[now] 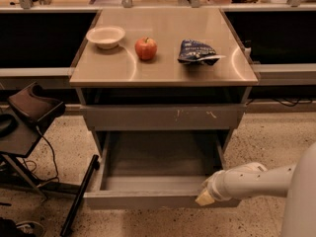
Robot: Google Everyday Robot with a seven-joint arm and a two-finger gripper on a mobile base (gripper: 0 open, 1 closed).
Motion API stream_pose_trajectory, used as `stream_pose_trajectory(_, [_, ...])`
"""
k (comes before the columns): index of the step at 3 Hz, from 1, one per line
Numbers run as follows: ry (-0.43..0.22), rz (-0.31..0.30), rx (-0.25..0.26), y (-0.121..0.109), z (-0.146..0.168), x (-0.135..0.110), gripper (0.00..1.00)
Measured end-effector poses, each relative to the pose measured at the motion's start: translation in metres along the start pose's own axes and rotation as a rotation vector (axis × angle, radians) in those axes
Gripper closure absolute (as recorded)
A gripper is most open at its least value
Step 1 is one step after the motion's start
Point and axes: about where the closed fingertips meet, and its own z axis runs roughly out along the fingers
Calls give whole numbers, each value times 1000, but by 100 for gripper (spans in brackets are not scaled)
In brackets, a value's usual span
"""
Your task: Open middle drawer
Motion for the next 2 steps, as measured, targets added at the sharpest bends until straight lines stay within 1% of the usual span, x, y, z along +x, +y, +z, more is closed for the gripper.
stream_pose_trajectory(2, [-10, 26, 10, 11, -5, 13, 100])
